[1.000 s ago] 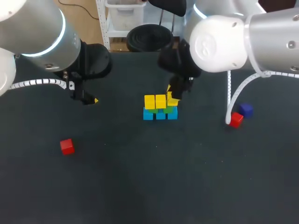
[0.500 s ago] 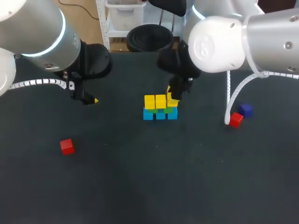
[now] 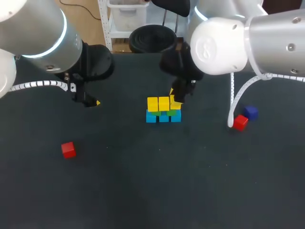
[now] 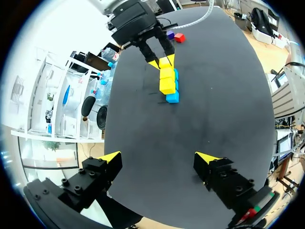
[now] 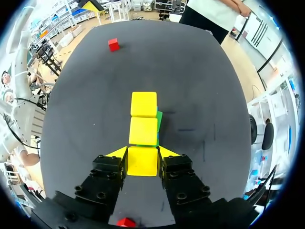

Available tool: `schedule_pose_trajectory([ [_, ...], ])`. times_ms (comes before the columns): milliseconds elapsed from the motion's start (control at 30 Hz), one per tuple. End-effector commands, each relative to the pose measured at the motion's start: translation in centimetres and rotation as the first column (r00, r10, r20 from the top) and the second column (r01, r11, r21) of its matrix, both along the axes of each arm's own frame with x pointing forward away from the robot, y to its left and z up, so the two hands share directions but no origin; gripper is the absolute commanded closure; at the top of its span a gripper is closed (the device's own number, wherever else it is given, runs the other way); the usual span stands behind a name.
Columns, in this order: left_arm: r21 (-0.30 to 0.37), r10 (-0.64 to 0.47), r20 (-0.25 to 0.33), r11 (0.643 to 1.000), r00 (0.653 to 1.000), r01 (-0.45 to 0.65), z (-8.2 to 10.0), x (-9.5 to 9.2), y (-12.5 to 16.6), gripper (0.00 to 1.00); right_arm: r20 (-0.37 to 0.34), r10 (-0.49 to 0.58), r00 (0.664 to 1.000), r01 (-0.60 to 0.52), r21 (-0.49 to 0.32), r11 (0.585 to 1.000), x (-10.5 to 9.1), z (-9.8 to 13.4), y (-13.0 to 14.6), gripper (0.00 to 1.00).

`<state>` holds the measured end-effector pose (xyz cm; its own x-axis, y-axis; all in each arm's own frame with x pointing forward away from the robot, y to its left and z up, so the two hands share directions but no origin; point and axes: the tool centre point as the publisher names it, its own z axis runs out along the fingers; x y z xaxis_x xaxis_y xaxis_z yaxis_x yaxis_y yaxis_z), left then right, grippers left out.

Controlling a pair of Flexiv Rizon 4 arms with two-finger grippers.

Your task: Place the blue cubes, place green cubes on the blue cubes, place the yellow cubes on the green cubes, then place the red cubes on the yellow cubes, and place purple cube on the red cubes.

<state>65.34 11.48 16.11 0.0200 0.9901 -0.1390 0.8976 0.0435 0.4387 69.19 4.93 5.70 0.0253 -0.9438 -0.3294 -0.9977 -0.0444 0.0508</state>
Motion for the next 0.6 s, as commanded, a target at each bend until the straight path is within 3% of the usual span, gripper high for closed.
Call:
schedule_pose_trajectory([
  [33,0.003,0.003,0.0,1.0,1.0,-0.003,-0.03,0.04,-0.08,0.0,0.0,0.0,1.0,0.0,0.0,1.0,0.04,-0.03,0.02,1.0],
  [600,0.003,0.003,0.0,1.0,1.0,-0.003,-0.03,0.04,-0.08,0.0,-0.001,0.005,1.0,-0.005,-0.004,1.0,0.11,-0.28,0.12,1.0],
])
